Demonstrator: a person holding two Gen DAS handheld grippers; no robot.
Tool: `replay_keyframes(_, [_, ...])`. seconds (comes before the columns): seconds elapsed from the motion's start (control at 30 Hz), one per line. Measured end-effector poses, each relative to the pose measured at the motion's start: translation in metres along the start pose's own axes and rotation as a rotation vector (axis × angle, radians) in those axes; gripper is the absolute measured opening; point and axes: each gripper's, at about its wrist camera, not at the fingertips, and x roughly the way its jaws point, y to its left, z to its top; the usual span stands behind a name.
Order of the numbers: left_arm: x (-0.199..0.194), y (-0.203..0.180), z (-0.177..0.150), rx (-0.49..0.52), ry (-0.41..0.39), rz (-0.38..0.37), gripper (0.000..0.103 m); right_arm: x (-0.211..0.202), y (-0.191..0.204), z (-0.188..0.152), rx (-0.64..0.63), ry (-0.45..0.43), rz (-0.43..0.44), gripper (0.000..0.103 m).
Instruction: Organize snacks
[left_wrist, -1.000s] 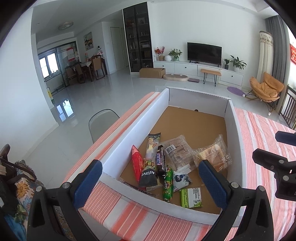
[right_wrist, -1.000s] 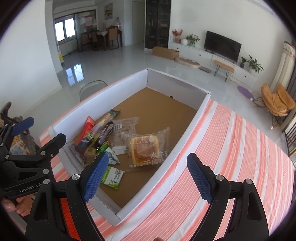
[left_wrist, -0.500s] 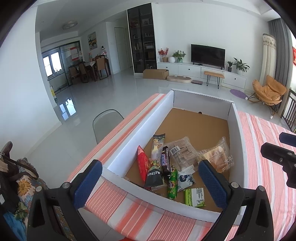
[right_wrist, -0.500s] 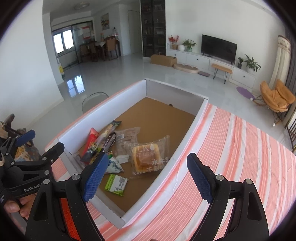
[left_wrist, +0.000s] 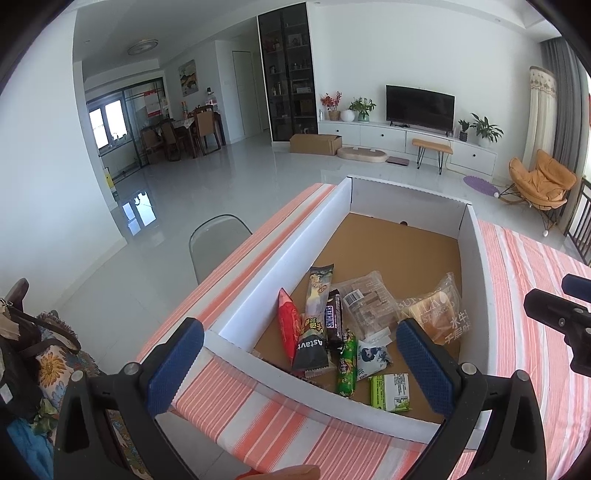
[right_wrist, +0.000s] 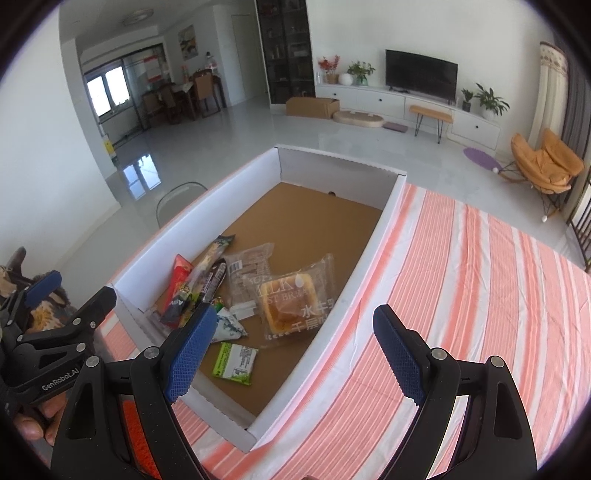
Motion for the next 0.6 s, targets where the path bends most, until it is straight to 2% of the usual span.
replay_keyframes(0.6, [-0.003, 0.003, -0.002, -0.003, 0.003, -0.010, 0.103, -0.001, 0.019, 0.001, -0.041, 0.007, 0.014, 0.089])
